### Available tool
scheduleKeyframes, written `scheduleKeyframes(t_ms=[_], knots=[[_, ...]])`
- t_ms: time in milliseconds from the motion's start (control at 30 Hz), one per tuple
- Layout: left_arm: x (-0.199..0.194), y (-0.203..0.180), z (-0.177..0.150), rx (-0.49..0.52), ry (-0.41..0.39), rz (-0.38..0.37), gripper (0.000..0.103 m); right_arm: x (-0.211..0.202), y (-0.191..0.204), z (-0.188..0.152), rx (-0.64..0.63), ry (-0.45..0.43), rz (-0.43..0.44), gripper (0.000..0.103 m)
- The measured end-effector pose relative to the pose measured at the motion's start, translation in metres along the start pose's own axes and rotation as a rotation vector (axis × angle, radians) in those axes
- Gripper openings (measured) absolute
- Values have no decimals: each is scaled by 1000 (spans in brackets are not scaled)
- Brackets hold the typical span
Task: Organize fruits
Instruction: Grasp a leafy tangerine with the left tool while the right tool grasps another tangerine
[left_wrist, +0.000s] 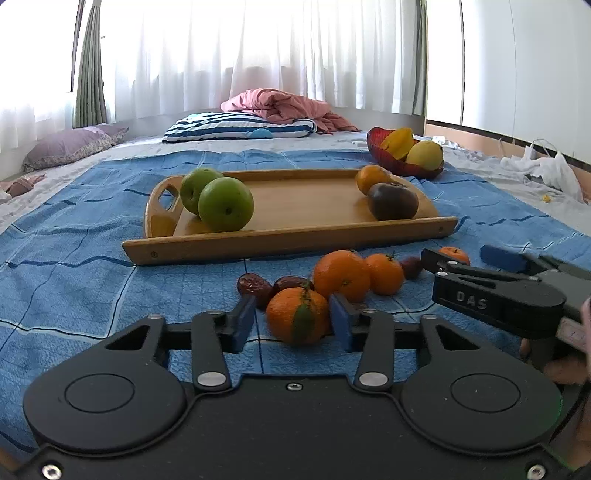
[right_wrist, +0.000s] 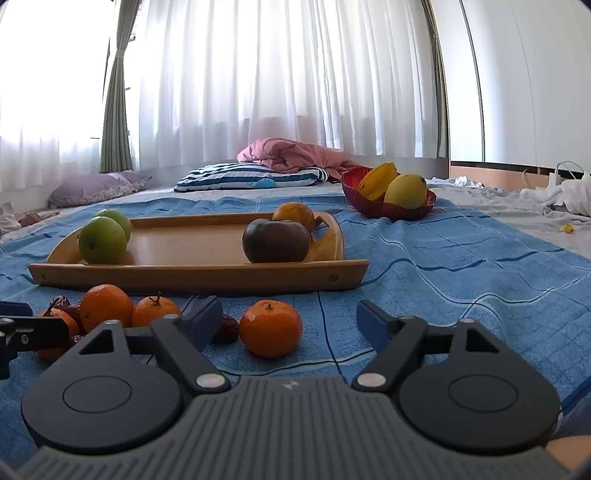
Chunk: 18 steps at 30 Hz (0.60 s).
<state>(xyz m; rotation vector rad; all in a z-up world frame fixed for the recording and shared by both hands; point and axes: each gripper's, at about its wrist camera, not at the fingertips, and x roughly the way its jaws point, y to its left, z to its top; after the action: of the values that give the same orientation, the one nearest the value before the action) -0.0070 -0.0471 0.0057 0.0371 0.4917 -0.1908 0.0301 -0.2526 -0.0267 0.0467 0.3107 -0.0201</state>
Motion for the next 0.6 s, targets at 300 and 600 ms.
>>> scheduleKeyframes(t_ms=[300, 600], knots=[[-9, -7, 0, 25, -40, 62, 33, 1, 2, -2, 5, -15, -74, 42], [-4, -9, -7, 20, -16, 66, 46, 3, -2, -3, 39, 7, -62, 44]])
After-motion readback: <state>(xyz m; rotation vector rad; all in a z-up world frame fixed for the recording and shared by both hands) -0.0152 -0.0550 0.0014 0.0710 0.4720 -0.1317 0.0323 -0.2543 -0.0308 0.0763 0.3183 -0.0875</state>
